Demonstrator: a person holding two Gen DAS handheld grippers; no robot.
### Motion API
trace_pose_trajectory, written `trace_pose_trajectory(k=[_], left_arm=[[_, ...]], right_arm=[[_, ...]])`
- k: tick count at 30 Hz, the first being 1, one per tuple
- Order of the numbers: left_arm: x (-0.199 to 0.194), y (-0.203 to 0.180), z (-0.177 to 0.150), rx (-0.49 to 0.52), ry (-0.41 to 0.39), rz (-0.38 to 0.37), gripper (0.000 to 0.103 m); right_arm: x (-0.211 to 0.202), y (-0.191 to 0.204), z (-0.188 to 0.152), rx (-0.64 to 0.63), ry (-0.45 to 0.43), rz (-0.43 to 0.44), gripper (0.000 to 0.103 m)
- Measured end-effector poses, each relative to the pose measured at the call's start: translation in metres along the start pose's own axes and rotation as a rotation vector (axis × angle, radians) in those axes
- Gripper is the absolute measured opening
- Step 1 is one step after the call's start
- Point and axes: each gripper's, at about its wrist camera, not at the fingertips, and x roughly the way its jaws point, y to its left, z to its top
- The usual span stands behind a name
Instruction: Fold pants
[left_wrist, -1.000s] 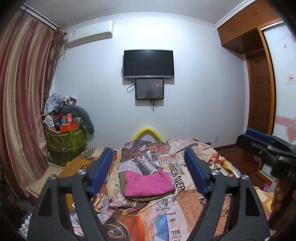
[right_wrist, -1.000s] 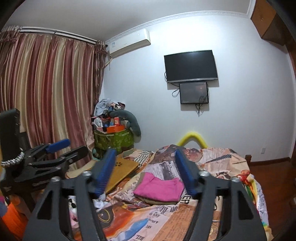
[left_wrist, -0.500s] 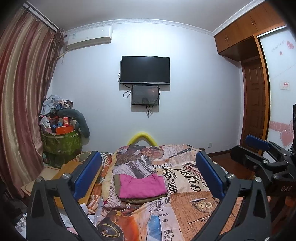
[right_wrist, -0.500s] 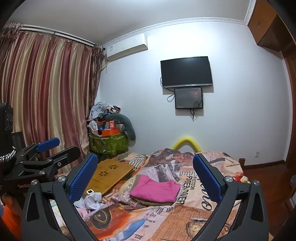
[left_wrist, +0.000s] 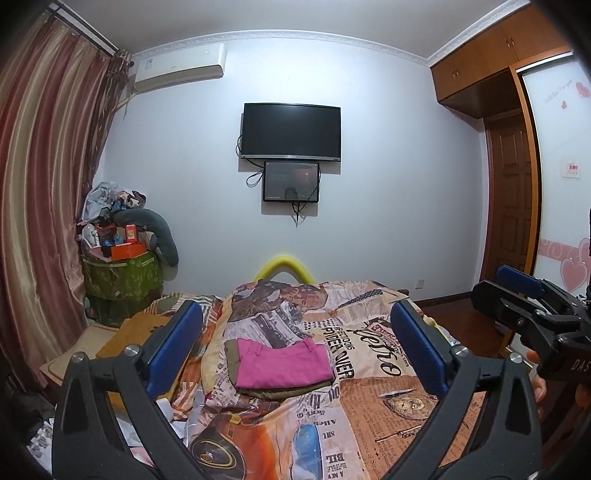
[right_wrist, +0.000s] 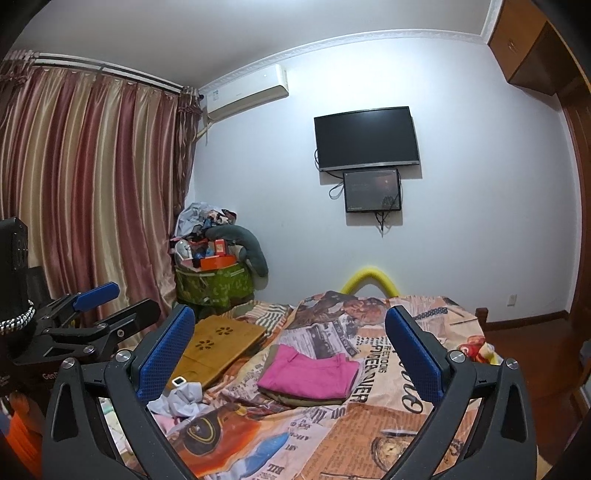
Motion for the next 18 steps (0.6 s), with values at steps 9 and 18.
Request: trace_pose_trajectory(k=[9,18], left_arm=[[0.0043,-0.0032,-0.0027,0.002,0.011,-0.021,0.103],[0.0043,-0.0030,-0.0027,0.009,0.009,-0.033,0.103]], right_arm=[[-0.0007,-0.0010,0.0020,0.006,0.013,-0.002,0.102],[-0.0020,-0.0003,0.0034,0.011,0.018,-0.006,0.102]])
